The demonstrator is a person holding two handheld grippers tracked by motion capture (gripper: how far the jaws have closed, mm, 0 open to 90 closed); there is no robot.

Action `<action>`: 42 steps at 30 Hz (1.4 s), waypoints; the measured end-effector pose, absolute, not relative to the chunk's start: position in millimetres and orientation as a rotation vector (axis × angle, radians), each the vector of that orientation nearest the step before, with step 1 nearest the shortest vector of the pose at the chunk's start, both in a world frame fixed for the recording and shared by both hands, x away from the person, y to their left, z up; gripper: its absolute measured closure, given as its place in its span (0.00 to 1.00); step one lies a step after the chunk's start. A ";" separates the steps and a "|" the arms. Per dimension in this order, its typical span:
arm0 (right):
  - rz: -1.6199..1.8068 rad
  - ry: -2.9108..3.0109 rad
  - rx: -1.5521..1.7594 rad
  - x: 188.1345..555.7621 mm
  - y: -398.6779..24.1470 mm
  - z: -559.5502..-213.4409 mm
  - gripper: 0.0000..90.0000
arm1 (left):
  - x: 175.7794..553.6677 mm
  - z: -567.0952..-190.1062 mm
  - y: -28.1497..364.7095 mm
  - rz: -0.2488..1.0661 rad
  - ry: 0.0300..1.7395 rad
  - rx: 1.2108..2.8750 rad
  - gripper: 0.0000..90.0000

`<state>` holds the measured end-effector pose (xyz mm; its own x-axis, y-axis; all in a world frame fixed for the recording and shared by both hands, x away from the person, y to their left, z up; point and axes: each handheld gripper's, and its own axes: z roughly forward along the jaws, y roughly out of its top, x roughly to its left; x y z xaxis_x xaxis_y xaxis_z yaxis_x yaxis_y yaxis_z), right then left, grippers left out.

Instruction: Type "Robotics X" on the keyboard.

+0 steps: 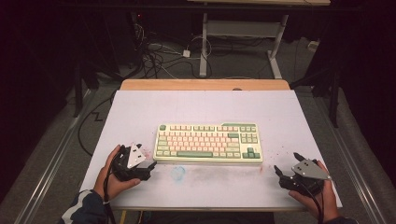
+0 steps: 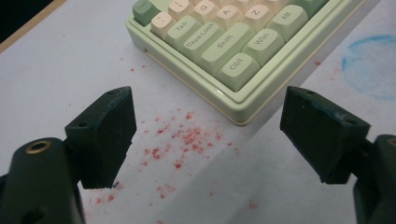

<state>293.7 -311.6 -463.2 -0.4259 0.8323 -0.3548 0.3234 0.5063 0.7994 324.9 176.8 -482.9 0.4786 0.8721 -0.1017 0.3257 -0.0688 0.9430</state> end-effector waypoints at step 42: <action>1.073 2.106 0.917 306.8 -294.9 -437.4 0.73 | 333.7 -467.4 175.6 0.637 1.055 1.564 0.22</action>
<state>306.8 -294.9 -437.4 -0.5833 0.7886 -0.1945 0.3064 0.4354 0.8465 333.7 175.6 -467.4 0.4607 0.8780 -0.1299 0.2941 -0.0130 0.9557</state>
